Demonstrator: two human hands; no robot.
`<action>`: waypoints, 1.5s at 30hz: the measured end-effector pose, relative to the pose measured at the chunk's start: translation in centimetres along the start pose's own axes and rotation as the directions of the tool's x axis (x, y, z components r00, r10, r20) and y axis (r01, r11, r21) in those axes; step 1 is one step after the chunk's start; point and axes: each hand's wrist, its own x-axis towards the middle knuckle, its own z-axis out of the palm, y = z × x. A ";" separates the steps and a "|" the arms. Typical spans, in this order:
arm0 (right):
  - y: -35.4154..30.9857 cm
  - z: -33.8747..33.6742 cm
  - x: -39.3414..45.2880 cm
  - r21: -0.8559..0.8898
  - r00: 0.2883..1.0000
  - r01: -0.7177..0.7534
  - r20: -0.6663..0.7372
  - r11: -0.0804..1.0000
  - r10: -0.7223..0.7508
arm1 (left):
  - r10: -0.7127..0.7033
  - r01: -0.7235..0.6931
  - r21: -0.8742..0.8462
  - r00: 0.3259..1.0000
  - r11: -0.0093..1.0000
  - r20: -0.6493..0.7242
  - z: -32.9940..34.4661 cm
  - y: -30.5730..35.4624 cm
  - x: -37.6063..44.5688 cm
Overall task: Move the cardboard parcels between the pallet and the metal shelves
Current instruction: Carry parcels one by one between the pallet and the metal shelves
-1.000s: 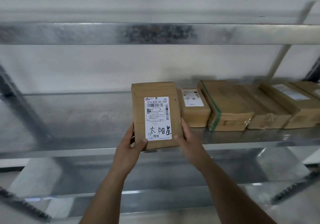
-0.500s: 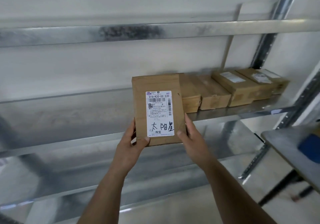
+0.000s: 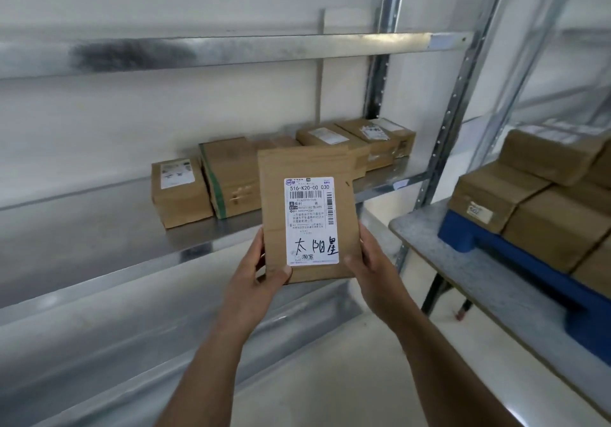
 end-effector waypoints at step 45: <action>8.3 -41.9 -15.4 -0.061 0.527 -0.215 -0.848 0.975 0.063 | 0.313 -0.099 -0.313 0.559 0.945 0.768 49.9 17.2 4.4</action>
